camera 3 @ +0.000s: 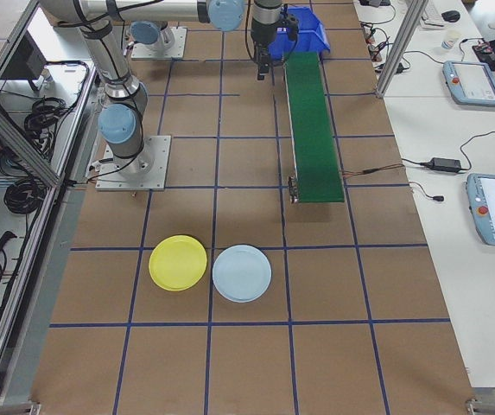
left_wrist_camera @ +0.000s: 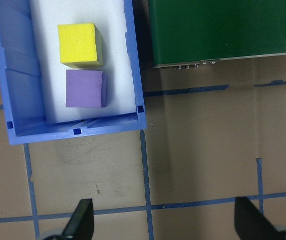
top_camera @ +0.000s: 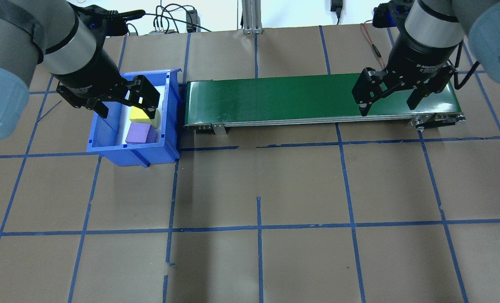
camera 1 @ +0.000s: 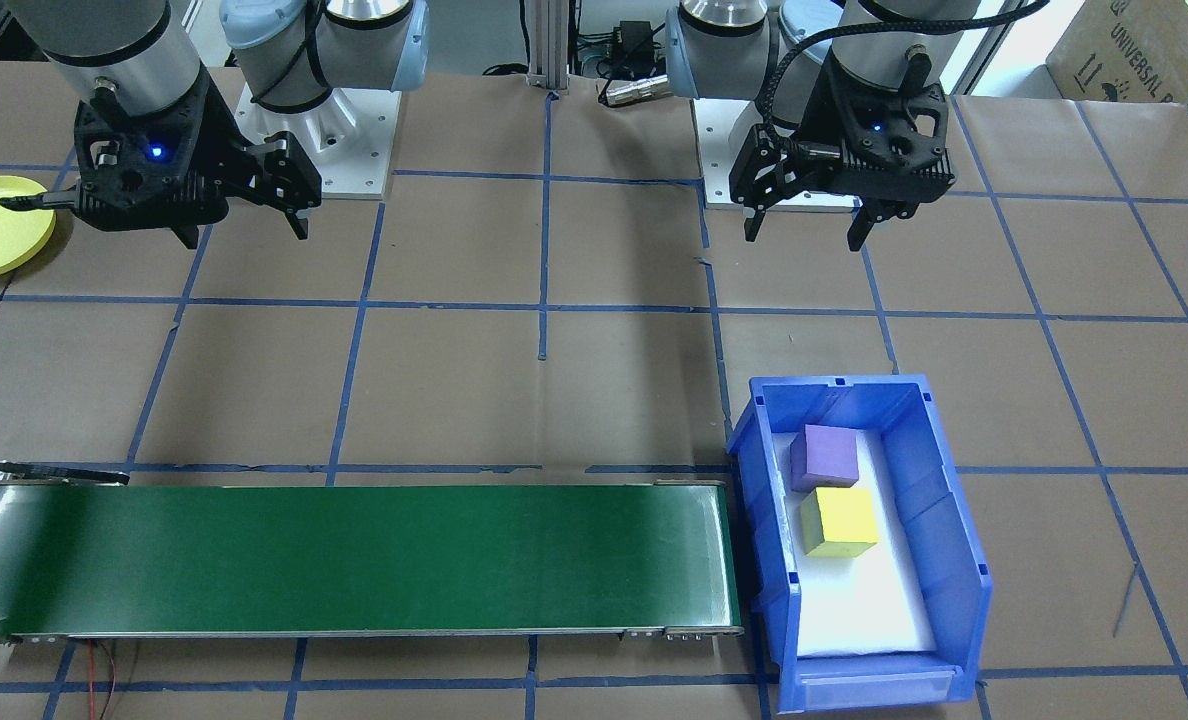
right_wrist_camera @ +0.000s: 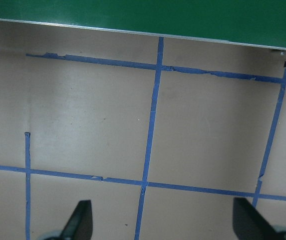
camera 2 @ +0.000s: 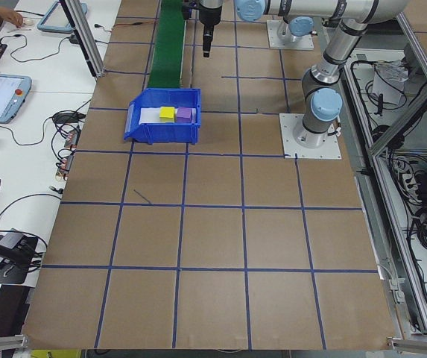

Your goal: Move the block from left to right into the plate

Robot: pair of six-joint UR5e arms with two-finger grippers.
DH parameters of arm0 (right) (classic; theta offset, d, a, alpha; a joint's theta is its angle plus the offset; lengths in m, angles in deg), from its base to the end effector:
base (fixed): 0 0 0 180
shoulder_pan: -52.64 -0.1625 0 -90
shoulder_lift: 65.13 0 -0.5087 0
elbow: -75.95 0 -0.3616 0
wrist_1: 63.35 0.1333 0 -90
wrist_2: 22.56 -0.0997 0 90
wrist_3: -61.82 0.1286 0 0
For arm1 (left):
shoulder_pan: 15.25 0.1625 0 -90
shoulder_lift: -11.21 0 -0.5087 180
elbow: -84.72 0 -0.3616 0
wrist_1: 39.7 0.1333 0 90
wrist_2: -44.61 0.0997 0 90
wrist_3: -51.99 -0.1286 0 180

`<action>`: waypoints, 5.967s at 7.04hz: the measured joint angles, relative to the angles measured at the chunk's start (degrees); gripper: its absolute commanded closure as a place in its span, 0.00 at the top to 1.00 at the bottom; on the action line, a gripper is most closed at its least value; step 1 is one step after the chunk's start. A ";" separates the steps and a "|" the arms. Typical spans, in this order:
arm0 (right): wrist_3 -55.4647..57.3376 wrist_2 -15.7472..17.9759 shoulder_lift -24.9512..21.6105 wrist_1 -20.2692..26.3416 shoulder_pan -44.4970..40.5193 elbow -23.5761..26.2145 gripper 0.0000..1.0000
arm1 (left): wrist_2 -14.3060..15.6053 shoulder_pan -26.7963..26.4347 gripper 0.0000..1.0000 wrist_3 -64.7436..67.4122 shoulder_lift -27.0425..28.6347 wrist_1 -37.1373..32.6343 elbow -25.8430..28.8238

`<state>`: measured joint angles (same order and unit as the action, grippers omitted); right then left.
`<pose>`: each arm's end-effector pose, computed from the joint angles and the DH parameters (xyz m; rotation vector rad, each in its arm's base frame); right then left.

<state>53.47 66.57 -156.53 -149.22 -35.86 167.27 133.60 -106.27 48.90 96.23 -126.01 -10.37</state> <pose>0.1237 -0.4429 0.5362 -0.1855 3.1130 0.1078 -0.1431 -0.4225 0.5465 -0.1129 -3.1215 0.0981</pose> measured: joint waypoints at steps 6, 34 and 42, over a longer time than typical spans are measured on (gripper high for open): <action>0.17 -0.09 0.04 0.00 0.00 0.00 1.00 | 0.20 4.24 1.00 -14.41 1.12 3.35 -0.15; -0.09 -0.26 0.27 0.09 0.62 0.18 1.00 | -2.76 -0.09 0.46 0.09 13.27 24.99 -5.99; -0.09 -0.27 0.32 -0.21 0.62 0.23 1.00 | -3.33 -3.45 0.87 3.12 24.83 40.22 -5.87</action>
<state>53.38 66.30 -156.21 -149.43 -35.25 167.50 130.28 -109.72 52.02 121.05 -85.79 -16.24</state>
